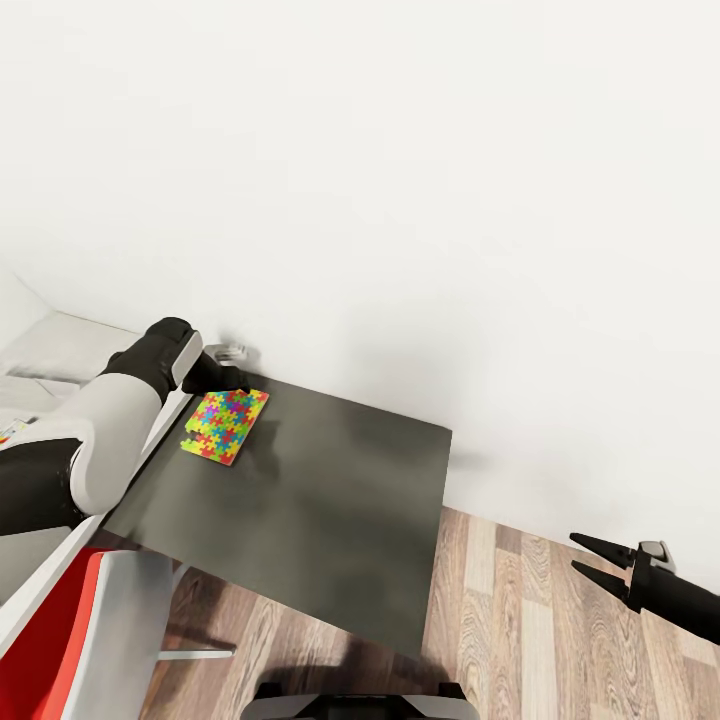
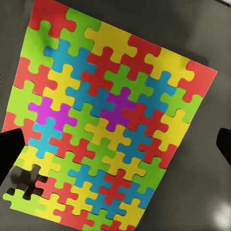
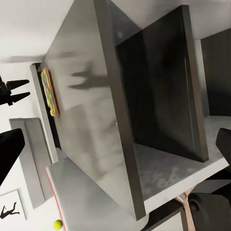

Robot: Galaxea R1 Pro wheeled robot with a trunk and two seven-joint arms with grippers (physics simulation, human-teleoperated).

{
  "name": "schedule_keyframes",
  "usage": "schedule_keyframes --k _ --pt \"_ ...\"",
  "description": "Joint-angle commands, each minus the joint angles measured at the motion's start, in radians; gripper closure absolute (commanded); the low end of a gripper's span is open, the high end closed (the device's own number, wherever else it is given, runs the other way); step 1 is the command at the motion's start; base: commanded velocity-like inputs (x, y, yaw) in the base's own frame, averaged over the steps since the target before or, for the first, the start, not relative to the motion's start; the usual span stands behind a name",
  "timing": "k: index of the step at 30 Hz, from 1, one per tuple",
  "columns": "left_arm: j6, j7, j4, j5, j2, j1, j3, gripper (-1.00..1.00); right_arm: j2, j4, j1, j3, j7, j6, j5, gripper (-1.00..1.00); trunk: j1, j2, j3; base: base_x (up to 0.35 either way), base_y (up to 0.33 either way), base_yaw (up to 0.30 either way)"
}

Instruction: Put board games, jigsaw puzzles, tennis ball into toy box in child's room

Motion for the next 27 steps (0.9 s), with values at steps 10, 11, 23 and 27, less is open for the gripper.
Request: schedule_keyframes --k 10,11,23,27 --pt "0.004 -0.008 -0.001 -0.011 -0.001 -0.001 0.005 -1.0 0.0 0.001 -0.001 -0.002 0.004 0.004 0.002 -1.0 0.001 -0.002 -0.002 0.0 0.0 0.019" --pt "0.004 -0.008 -0.001 -0.011 -0.001 -0.001 0.005 -1.0 0.0 0.002 -0.001 -0.002 0.004 0.004 0.002 -1.0 0.001 -0.002 -0.002 0.0 0.0 0.122" --pt "0.008 -0.008 0.001 -0.01 -0.002 -0.001 0.003 -1.0 -0.001 0.003 -0.001 -0.003 0.004 0.004 0.002 -1.0 0.001 -0.002 -0.004 0.0 0.0 0.085" --pt "0.016 -0.008 0.003 -0.009 -0.002 -0.001 0.004 -1.0 0.0 0.003 -0.001 -0.001 0.004 0.004 0.002 -1.0 0.001 -0.002 -0.004 0.0 0.0 0.009"
